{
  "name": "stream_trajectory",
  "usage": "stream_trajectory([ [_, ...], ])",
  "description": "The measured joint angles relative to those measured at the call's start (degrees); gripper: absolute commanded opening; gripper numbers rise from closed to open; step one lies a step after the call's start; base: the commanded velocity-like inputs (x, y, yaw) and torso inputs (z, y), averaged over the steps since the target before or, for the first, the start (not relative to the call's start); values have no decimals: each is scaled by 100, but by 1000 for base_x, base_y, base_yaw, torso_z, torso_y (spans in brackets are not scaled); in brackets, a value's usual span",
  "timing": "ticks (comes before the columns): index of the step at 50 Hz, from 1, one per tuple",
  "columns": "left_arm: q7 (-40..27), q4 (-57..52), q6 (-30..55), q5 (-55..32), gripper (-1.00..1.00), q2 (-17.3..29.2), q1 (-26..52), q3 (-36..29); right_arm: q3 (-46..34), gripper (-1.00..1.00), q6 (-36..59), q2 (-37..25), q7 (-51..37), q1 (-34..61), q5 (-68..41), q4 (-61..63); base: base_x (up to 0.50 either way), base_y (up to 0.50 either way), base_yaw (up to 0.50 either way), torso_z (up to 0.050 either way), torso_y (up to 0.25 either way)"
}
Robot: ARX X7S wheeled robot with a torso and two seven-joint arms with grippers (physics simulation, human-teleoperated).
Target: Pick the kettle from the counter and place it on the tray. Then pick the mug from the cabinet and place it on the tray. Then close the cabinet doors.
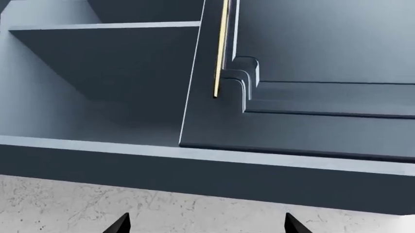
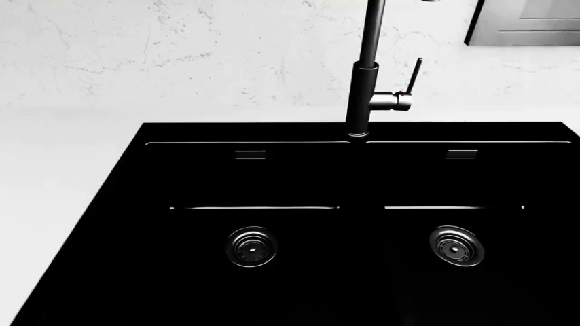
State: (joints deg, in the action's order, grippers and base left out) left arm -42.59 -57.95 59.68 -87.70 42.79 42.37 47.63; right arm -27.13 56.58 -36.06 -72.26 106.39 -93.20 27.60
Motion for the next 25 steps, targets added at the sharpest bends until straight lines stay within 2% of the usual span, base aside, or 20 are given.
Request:
stream_trajectory([
  [4, -54, -3, -7, 4, 100, 3, 58, -119, 415, 100, -368, -675, -579, -620, -709, 1007, 0, 0, 0, 0, 0],
  [8, -116, -8, -19, -15, 100, 13, 109, -224, 1443, 100, -158, -905, -972, -1549, -1321, 1744, 0, 0, 0, 0, 0],
  [14, -199, -11, -38, -44, 100, 25, 177, -363, 3291, 100, 709, -676, -1333, -2877, -2174, 2419, 0, 64, 0, 0, 0],
  [20, -247, -7, -48, -32, 100, 13, 250, -522, 4693, 100, 1454, -355, -1532, -3808, -2788, 2787, 2, 500, 0, 0, 0],
  [25, -296, 5, -66, -53, 100, 39, 292, -585, 5444, 100, 1858, -184, -1626, -4297, -3109, 2965, 2, 500, 0, 0, 0],
])
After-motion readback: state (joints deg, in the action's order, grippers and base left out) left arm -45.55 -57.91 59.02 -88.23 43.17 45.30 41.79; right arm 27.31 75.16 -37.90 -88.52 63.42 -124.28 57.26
